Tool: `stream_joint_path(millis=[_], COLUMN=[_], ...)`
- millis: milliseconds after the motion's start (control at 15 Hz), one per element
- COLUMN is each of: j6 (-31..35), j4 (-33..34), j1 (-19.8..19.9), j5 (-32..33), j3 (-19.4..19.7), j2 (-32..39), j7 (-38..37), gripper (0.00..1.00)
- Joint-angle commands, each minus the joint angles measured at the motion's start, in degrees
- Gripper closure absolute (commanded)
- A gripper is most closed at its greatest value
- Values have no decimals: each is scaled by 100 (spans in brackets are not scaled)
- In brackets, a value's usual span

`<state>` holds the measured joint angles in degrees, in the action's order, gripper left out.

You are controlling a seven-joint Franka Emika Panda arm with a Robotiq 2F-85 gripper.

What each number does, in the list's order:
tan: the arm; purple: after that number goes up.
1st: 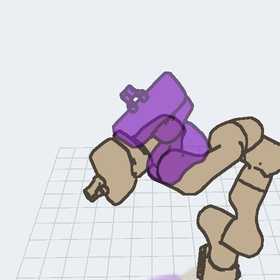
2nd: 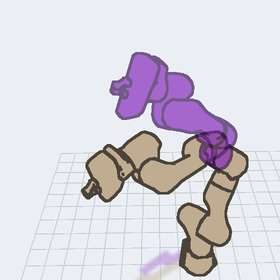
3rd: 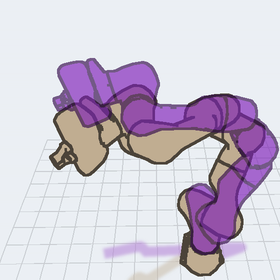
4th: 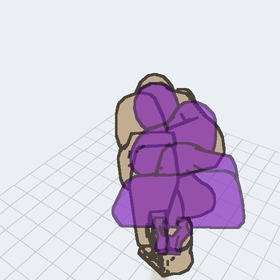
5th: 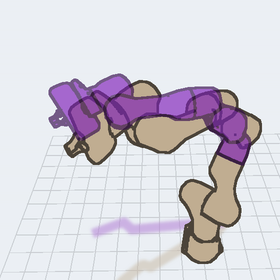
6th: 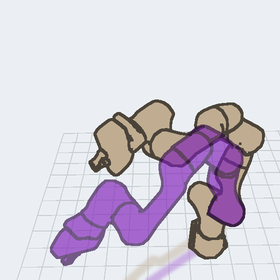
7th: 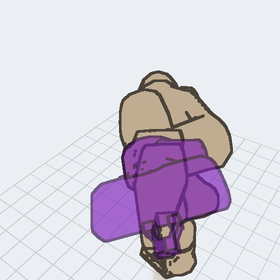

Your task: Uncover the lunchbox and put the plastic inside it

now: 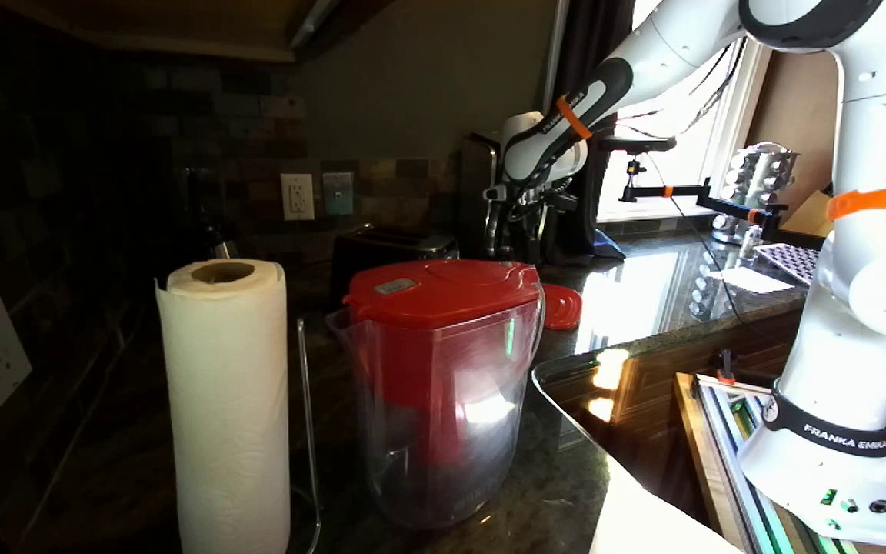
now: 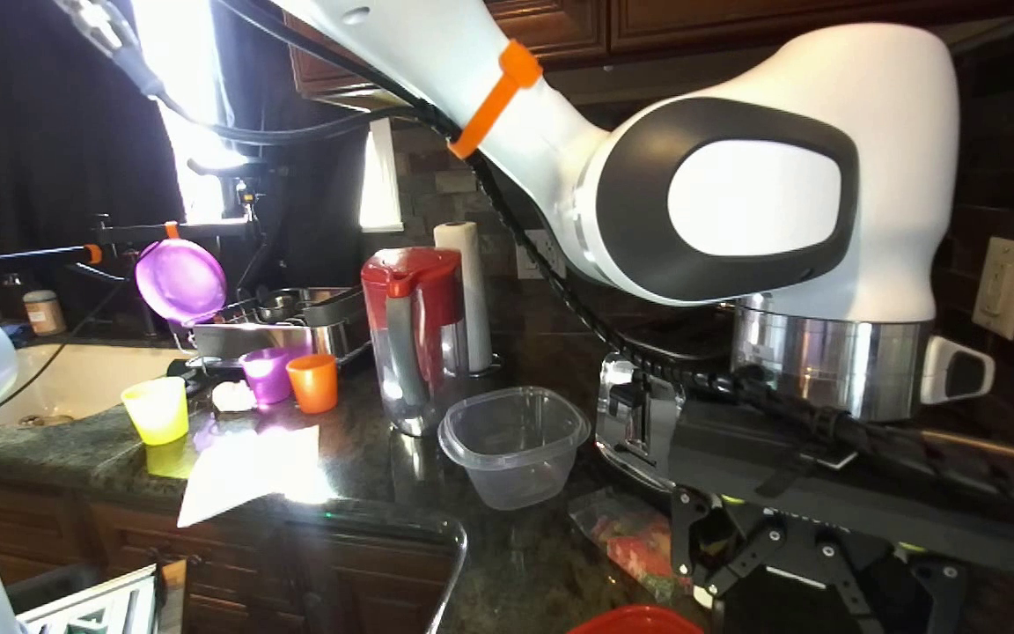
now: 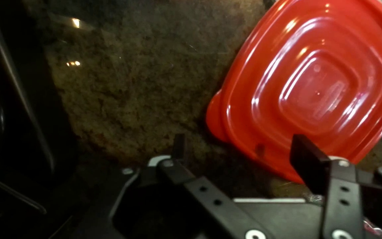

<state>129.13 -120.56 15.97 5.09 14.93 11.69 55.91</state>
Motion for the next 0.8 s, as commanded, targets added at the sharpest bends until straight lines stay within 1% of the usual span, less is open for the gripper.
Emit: stream_joint_path(millis=[0, 400, 533, 600, 667, 733], j6=[85, 581, 846, 957, 692, 775], j4=[-336, -880, -1033, -1096, -763, -811], j1=[103, -57, -109, -104, -121, -148], j5=[-130, -310, -611, -959, -562, -731], j3=[-163, -485, -664, -779, -641, -711], j2=[-224, -366, -403, -443, -201, -216], j7=[242, 616, 734, 884, 592, 663], gripper=[0, 0, 0, 0, 0, 0])
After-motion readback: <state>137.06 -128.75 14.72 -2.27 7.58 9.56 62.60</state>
